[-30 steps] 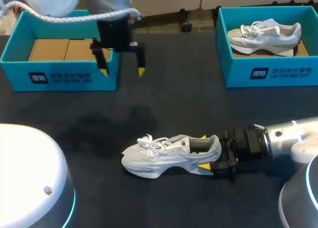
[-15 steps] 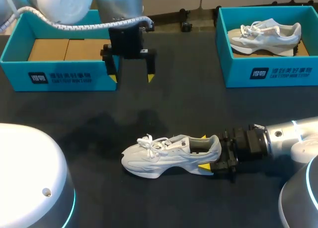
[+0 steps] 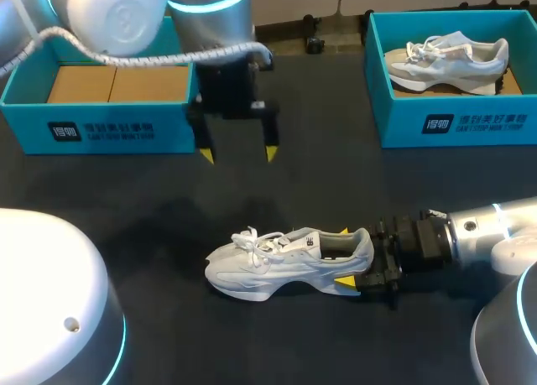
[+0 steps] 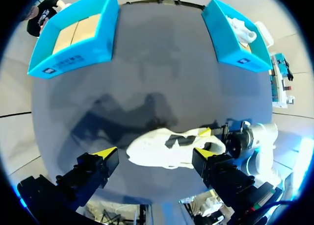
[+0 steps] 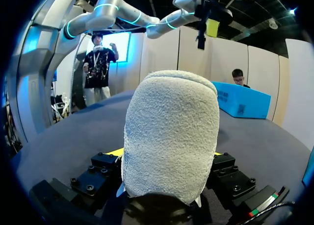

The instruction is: Take the shoe out of the shoebox, open the shoe tongue, remove and reinsert the insole, then place the shoe into the shoebox

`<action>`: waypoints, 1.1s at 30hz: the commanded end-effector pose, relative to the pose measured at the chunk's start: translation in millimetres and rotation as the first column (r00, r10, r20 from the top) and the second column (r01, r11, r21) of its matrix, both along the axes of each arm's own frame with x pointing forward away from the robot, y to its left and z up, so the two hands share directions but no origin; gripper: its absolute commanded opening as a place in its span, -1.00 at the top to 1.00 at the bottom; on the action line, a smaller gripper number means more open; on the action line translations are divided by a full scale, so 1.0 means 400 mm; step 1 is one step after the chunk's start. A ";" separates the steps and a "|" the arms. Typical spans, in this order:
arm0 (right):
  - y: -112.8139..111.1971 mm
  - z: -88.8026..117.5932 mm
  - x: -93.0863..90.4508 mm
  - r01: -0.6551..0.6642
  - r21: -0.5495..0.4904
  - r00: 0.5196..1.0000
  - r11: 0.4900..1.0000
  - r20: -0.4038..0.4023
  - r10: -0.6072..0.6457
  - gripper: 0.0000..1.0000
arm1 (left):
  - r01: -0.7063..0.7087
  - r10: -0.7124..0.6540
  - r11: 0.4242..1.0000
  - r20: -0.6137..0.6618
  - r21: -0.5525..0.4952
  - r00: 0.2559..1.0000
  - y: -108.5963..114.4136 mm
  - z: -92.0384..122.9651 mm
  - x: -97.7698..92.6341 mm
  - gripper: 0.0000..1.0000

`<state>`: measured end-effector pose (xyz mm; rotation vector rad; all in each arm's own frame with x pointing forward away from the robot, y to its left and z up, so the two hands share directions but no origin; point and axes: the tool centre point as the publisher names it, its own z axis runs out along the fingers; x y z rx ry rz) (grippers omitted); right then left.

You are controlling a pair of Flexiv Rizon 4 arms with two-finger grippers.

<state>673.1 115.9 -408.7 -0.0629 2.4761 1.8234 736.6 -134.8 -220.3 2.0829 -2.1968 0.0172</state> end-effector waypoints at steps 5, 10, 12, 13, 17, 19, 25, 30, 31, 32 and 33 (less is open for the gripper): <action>0.004 -0.001 -0.006 0.000 -0.005 1.000 1.000 0.000 0.000 1.00 | 0.056 -0.055 0.998 -0.025 0.022 0.998 -0.109 -0.057 -0.066 -1.00; 0.004 -0.001 -0.006 0.000 -0.005 1.000 1.000 0.000 0.000 1.00 | 0.071 -0.069 0.996 -0.063 0.044 0.996 -0.177 -0.096 -0.085 -1.00; 0.004 -0.001 -0.006 0.000 -0.005 1.000 1.000 0.000 0.000 1.00 | 0.062 -0.058 0.996 -0.073 0.058 0.996 -0.200 -0.112 -0.085 -1.00; 0.004 -0.001 -0.006 0.000 -0.005 1.000 1.000 0.000 0.000 1.00 | 0.063 -0.059 0.996 -0.072 0.061 0.996 -0.206 -0.117 -0.087 -1.00; 0.004 -0.001 -0.006 0.000 -0.005 1.000 1.000 0.000 0.000 1.00 | 0.072 -0.062 0.993 -0.097 0.096 0.993 -0.241 -0.150 -0.106 -1.00; 0.004 -0.001 -0.006 0.000 -0.005 1.000 1.000 0.000 0.000 1.00 | 0.073 -0.061 0.991 -0.110 0.112 0.992 -0.256 -0.168 -0.115 -1.00; 0.004 -0.001 -0.006 0.000 -0.005 1.000 1.000 0.000 0.000 1.00 | 0.080 -0.055 0.984 -0.154 0.158 0.986 -0.277 -0.193 -0.131 -1.00; 0.004 -0.001 -0.006 0.000 -0.005 1.000 1.000 0.000 0.000 1.00 | 0.096 -0.063 0.973 -0.158 0.208 0.985 -0.291 -0.221 -0.147 -1.00; 0.004 -0.001 -0.006 0.000 -0.005 1.000 1.000 0.000 0.000 1.00 | 0.094 -0.060 0.971 -0.158 0.220 0.986 -0.292 -0.228 -0.151 -1.00; 0.004 -0.001 -0.006 0.000 -0.005 1.000 1.000 0.000 0.000 1.00 | 0.098 -0.061 0.968 -0.160 0.232 0.985 -0.292 -0.233 -0.154 -1.00; 0.004 -0.001 -0.006 0.000 -0.005 1.000 1.000 0.000 0.000 1.00 | 0.087 -0.050 0.964 -0.148 0.252 0.988 -0.290 -0.239 -0.159 -1.00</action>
